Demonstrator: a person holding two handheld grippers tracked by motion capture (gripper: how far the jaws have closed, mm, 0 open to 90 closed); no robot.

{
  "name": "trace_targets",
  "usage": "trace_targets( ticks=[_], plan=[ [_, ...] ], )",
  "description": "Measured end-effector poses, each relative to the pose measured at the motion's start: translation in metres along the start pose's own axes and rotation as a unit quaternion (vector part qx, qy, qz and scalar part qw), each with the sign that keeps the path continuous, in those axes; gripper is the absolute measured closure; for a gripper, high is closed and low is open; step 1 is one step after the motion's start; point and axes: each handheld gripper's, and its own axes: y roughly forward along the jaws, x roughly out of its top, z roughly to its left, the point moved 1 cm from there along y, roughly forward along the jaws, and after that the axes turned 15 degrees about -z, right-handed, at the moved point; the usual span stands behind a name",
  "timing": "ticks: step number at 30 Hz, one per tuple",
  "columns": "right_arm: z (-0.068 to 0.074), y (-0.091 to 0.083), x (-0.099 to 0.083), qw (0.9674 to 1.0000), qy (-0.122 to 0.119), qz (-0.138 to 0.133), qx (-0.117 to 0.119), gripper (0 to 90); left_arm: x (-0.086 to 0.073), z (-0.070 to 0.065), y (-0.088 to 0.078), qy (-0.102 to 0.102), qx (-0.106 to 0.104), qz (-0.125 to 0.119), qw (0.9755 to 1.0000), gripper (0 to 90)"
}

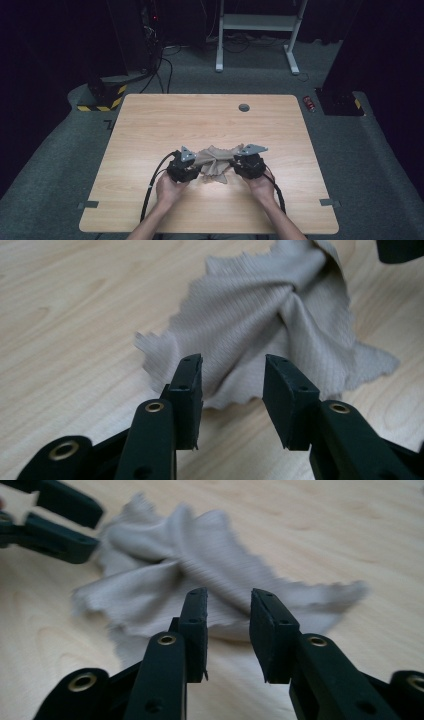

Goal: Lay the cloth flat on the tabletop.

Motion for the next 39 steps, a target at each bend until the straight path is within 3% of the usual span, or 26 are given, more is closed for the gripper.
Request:
trace_targets(
  ticks=[3, 8, 10, 12, 13, 16, 18, 20, 23, 26, 30, 32, 35, 37, 38, 39],
  plan=[
    [0.012, 0.008, -0.004, 0.9998, -0.009, 0.012, 0.016, 64.5, -0.004, -0.003, 0.007, -0.002, -0.004, 0.011, 0.9999, 60.6],
    [0.020, 0.019, -0.007, 0.9993, -0.007, 0.024, 0.028, 60.6, -0.006, -0.006, 0.015, 0.003, -0.005, 0.020, 0.9998, 62.6],
    [0.022, 0.025, -0.010, 0.9989, -0.014, 0.037, 0.026, 60.6, -0.007, -0.005, 0.018, 0.005, -0.003, 0.025, 0.9997, 68.4],
    [0.021, 0.029, -0.013, 0.9984, -0.019, 0.049, 0.022, 65.7, -0.006, -0.005, 0.021, 0.008, -0.003, 0.030, 0.9995, 74.9],
    [0.020, 0.031, -0.015, 0.9978, -0.016, 0.061, 0.023, 73.1, -0.006, -0.005, 0.021, 0.009, -0.005, 0.028, 0.9996, 78.7],
    [0.018, 0.032, -0.017, 0.9975, -0.013, 0.061, 0.032, 80.0, -0.006, -0.004, 0.022, 0.014, -0.007, 0.028, 0.9995, 87.0],
    [0.019, 0.033, -0.016, 0.9971, -0.020, 0.063, 0.037, 87.4, -0.006, -0.004, 0.022, 0.019, -0.006, 0.029, 0.9994, 88.8],
    [0.019, 0.033, -0.016, 0.9972, -0.018, 0.063, 0.036, 88.6, -0.006, -0.003, 0.022, 0.022, -0.009, 0.029, 0.9993, 89.5],
    [0.017, 0.029, -0.013, 0.9977, -0.007, 0.057, 0.035, 88.9, -0.006, 0.001, 0.019, 0.015, -0.009, 0.028, 0.9994, 89.8],
    [0.011, 0.016, -0.005, 0.9989, -0.005, 0.037, 0.029, 89.0, -0.001, 0.008, 0.009, 0.004, -0.006, 0.009, 0.9999, 89.9],
    [0.006, 0.009, 0.000, 0.9993, -0.007, 0.028, 0.022, 89.1, 0.004, 0.014, 0.001, 0.007, -0.001, 0.004, 1.0000, 90.0],
    [-0.001, 0.003, 0.002, 0.9997, -0.004, 0.022, 0.012, 89.2, 0.010, 0.023, -0.008, 0.002, 0.011, -0.009, 0.9999, 90.0],
    [-0.007, -0.001, 0.002, 0.9997, -0.004, 0.025, 0.003, 89.3, 0.011, 0.030, -0.011, 0.000, 0.018, -0.007, 0.9998, 90.0],
    [-0.015, -0.003, -0.001, 0.9994, -0.002, 0.030, -0.015, 89.3, 0.010, 0.035, -0.011, 0.003, 0.029, -0.005, 0.9996, 89.9],
    [-0.020, -0.003, -0.002, 0.9992, -0.004, 0.033, -0.021, 89.3, 0.008, 0.039, -0.009, 0.007, 0.044, 0.001, 0.9990, 89.9],
    [-0.020, -0.003, -0.002, 0.9992, -0.004, 0.033, -0.021, 89.3, 0.008, 0.039, -0.009, 0.007, 0.044, 0.001, 0.9990, 89.8]
  ],
)
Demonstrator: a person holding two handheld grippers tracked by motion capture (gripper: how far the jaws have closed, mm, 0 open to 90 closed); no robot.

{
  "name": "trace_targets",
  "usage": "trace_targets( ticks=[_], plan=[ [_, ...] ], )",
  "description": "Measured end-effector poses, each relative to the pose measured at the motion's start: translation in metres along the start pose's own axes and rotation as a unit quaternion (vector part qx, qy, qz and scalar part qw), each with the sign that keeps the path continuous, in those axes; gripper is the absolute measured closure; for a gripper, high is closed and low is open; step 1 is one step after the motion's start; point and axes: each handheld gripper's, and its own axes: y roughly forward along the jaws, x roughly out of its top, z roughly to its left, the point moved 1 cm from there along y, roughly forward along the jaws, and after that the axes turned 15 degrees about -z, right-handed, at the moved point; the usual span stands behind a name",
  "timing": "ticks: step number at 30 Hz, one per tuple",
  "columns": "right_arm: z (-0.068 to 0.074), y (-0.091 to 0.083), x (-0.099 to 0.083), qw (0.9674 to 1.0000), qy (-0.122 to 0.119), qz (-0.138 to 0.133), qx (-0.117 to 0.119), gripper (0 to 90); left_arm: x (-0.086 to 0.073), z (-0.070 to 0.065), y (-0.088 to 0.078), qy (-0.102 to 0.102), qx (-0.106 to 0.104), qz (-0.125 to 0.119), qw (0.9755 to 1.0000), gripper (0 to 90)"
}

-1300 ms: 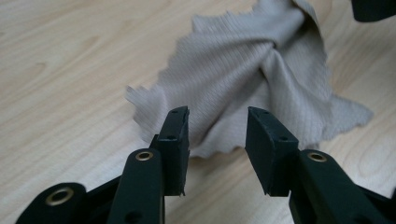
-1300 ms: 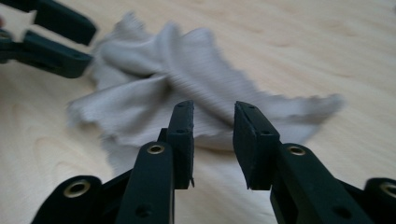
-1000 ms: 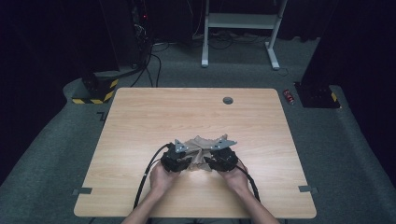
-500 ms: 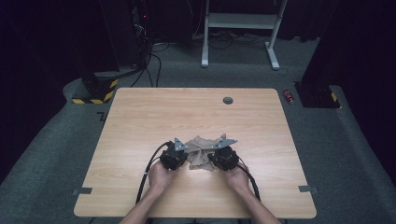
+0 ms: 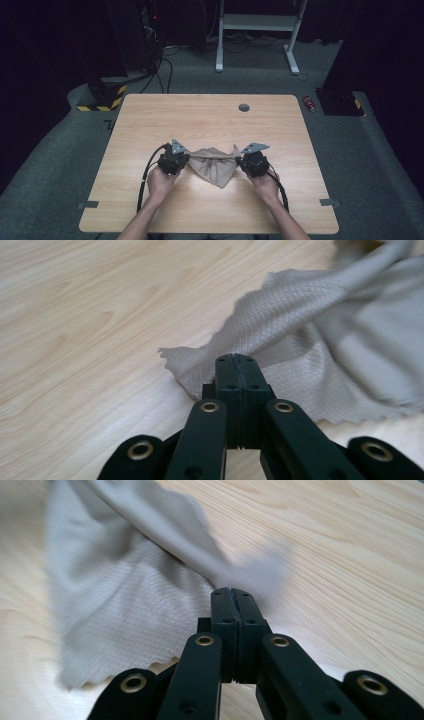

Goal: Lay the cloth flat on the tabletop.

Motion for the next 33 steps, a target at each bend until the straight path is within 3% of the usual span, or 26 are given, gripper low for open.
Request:
trace_targets(
  ticks=[3, 5, 7, 8, 10, 11, 12, 14, 20, 25, 27, 30, 33],
  plan=[
    [-0.011, 0.003, -0.007, 0.9996, 0.021, 0.014, -0.015, 88.5, -0.006, 0.000, 0.008, -0.004, 0.004, 0.018, 0.9998, 89.0],
    [-0.011, 0.004, -0.010, 0.9994, 0.026, 0.017, -0.019, 83.5, -0.007, -0.005, 0.008, -0.004, 0.003, 0.015, 0.9999, 79.5],
    [-0.004, -0.002, -0.009, 0.9997, 0.023, 0.003, -0.010, 79.6, -0.005, -0.018, 0.001, -0.004, -0.014, -0.002, 0.9999, 74.6],
    [-0.004, -0.002, -0.009, 0.9997, 0.023, 0.003, -0.010, 79.6, -0.005, -0.018, 0.001, -0.004, -0.014, -0.002, 0.9999, 72.9],
    [0.009, -0.010, -0.007, 0.9998, 0.008, -0.016, 0.008, 77.7, -0.004, -0.038, -0.008, 0.011, -0.034, -0.019, 0.9992, 70.9],
    [0.009, -0.010, -0.007, 0.9998, 0.008, -0.016, 0.008, 77.7, -0.004, -0.038, -0.008, 0.011, -0.034, -0.019, 0.9992, 70.2],
    [0.020, -0.013, -0.008, 0.9994, 0.001, -0.022, 0.027, 76.1, -0.006, -0.051, -0.011, 0.013, -0.055, -0.017, 0.9982, 69.3],
    [0.029, -0.013, -0.011, 0.9989, -0.008, -0.019, 0.042, 73.8, -0.010, -0.063, -0.008, 0.013, -0.077, -0.003, 0.9969, 67.5],
    [0.047, -0.005, -0.022, 0.9979, -0.011, -0.004, 0.064, 65.9, -0.022, -0.079, 0.006, -0.010, -0.090, 0.016, 0.9957, 60.8],
    [0.051, 0.000, -0.027, 0.9975, -0.023, 0.013, 0.066, 67.3, -0.022, -0.082, 0.010, -0.003, -0.081, 0.016, 0.9966, 62.2],
    [0.053, 0.003, -0.031, 0.9968, -0.038, 0.023, 0.066, 74.1, -0.022, -0.081, 0.010, 0.002, -0.079, 0.017, 0.9967, 66.4],
    [0.053, 0.003, -0.031, 0.9969, -0.039, 0.021, 0.064, 81.2, -0.022, -0.079, 0.010, 0.003, -0.081, 0.017, 0.9965, 70.4],
    [0.051, 0.003, -0.031, 0.9970, -0.040, 0.022, 0.063, 85.3, -0.022, -0.076, 0.011, 0.003, -0.079, 0.017, 0.9967, 81.0]
  ],
)
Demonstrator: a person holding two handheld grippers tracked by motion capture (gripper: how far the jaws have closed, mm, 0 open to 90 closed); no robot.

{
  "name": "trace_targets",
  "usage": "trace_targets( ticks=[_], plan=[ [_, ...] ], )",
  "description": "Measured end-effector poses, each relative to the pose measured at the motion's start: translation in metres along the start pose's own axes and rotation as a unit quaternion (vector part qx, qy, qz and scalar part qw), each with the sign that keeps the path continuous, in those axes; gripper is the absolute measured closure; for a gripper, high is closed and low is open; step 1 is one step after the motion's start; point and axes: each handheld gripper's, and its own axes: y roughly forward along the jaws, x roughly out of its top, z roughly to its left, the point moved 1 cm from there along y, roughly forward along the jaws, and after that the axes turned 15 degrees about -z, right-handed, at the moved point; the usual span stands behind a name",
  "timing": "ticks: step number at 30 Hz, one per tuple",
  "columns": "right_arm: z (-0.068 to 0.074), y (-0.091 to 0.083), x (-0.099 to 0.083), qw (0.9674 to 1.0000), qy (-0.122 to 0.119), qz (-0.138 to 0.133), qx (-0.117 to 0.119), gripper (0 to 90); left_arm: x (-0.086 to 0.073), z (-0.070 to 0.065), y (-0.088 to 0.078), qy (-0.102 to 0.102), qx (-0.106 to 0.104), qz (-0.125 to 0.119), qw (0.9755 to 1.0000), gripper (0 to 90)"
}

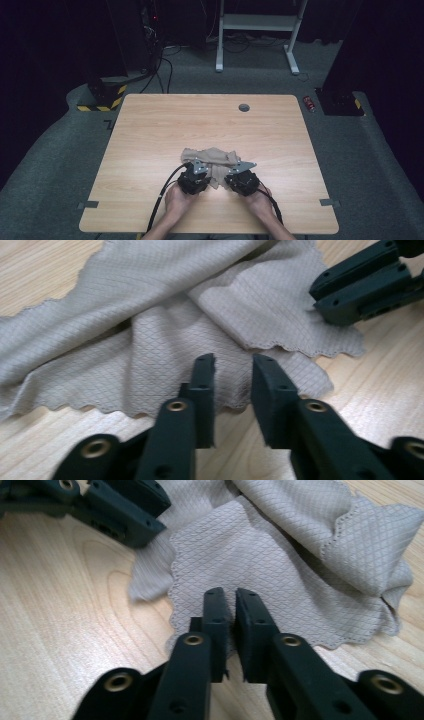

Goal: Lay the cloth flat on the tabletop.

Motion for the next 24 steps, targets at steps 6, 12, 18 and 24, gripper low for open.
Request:
trace_targets(
  ticks=[6, 12, 18, 24],
  plan=[
    [-0.003, 0.000, 0.000, 1.0000, 0.002, 0.000, 0.000, 89.0, 0.002, 0.006, 0.000, -0.005, -0.013, 0.010, 0.9999, 89.4],
    [-0.009, -0.014, 0.007, 0.9997, 0.012, -0.020, -0.008, 89.1, 0.006, 0.016, -0.014, -0.016, -0.017, -0.007, 0.9997, 89.5],
    [-0.024, -0.031, 0.009, 0.9986, 0.025, -0.036, -0.029, 89.1, 0.007, 0.033, -0.033, -0.031, -0.003, -0.018, 0.9994, 89.5],
    [-0.035, -0.037, -0.001, 0.9979, 0.038, -0.027, -0.044, 88.9, -0.001, 0.050, -0.043, -0.045, 0.021, -0.013, 0.9987, 89.1]
  ],
)
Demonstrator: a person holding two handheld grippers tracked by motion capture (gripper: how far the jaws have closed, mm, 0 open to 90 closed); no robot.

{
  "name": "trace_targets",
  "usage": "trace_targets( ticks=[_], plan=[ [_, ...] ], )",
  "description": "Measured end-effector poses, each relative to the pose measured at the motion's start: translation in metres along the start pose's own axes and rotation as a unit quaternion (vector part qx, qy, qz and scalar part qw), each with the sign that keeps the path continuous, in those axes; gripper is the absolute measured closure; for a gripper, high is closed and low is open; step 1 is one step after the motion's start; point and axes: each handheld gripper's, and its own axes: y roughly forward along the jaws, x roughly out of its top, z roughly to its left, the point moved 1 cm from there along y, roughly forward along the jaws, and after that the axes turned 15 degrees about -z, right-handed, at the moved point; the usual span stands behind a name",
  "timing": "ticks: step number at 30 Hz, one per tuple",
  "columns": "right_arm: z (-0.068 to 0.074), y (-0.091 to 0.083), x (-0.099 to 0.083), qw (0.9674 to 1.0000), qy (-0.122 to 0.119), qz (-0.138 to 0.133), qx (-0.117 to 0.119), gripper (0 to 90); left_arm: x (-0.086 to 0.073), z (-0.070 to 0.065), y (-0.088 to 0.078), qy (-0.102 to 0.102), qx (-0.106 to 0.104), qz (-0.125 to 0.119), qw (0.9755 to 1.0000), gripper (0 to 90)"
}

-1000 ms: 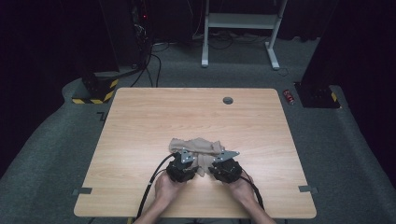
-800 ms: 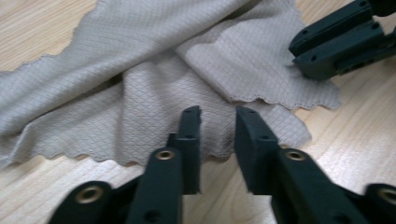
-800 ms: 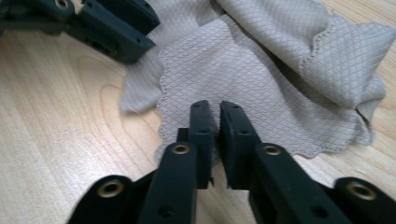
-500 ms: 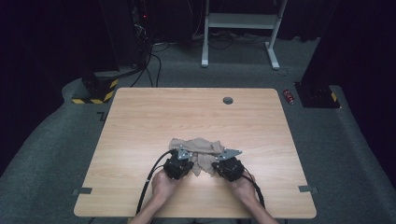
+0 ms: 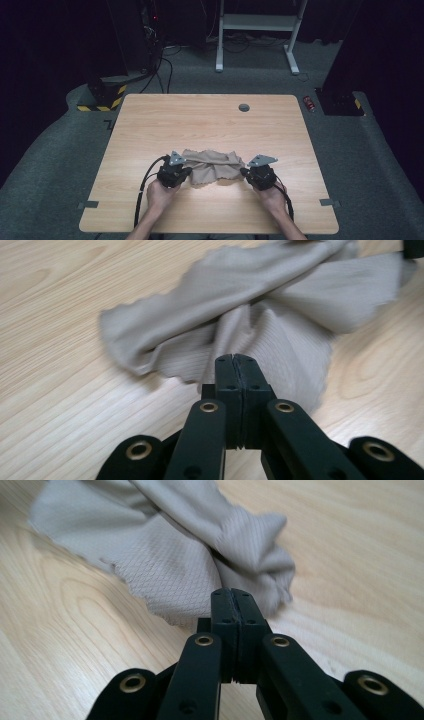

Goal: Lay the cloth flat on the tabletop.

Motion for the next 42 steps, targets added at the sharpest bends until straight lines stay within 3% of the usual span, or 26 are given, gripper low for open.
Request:
trace_targets(
  ticks=[1, 4, 7, 8, 9, 12, 14, 17, 21, 27, 30, 35, 42],
  plan=[
    [-0.002, 0.004, -0.007, 0.9999, 0.007, 0.015, 0.001, 84.3, -0.002, 0.001, 0.000, -0.003, 0.001, 0.001, 1.0000, 85.8],
    [0.002, 0.007, -0.014, 0.9997, 0.005, 0.023, 0.007, 79.6, -0.004, -0.005, -0.002, -0.001, -0.010, -0.001, 0.9999, 79.3],
    [0.005, 0.005, -0.014, 0.9999, 0.009, 0.012, 0.009, 76.8, -0.005, -0.014, -0.005, -0.004, -0.024, -0.010, 0.9997, 73.1],
    [0.006, 0.003, -0.014, 0.9999, 0.010, 0.006, 0.011, 76.1, -0.005, -0.018, -0.006, -0.001, -0.030, -0.012, 0.9995, 73.1],
    [0.008, 0.000, -0.013, 0.9999, 0.009, -0.002, 0.014, 73.1, -0.005, -0.025, -0.006, 0.005, -0.032, -0.014, 0.9994, 66.5],
    [0.010, -0.003, -0.015, 0.9999, 0.010, -0.002, 0.014, 70.6, -0.007, -0.033, -0.005, 0.013, -0.030, -0.013, 0.9994, 60.0],
    [0.011, -0.003, -0.017, 0.9998, 0.012, -0.002, 0.015, 69.8, -0.012, -0.042, 0.000, 0.033, -0.024, 0.003, 0.9992, 58.9],
    [0.013, 0.000, -0.020, 0.9998, 0.008, 0.005, 0.018, 69.6, -0.018, -0.044, 0.009, 0.033, -0.016, 0.020, 0.9991, 61.4],
    [0.015, 0.003, -0.023, 0.9998, 0.005, 0.011, 0.014, 71.1, -0.019, -0.041, 0.012, 0.020, -0.016, 0.020, 0.9995, 71.4],
    [0.013, 0.002, -0.024, 0.9998, -0.005, 0.015, 0.009, 86.7, -0.016, -0.034, 0.010, 0.016, -0.023, 0.017, 0.9995, 86.8],
    [0.012, 0.000, -0.023, 1.0000, -0.006, 0.004, 0.006, 88.1, -0.014, -0.031, 0.008, 0.008, -0.025, 0.013, 0.9996, 87.8],
    [0.006, -0.008, -0.019, 0.9999, 0.002, -0.012, -0.001, 88.3, -0.007, -0.025, 0.001, 0.010, -0.024, 0.001, 0.9997, 88.1],
    [0.000, -0.017, -0.018, 0.9999, -0.002, -0.014, -0.005, 88.5, -0.007, -0.018, -0.009, -0.003, -0.023, -0.006, 0.9997, 88.3]
  ],
)
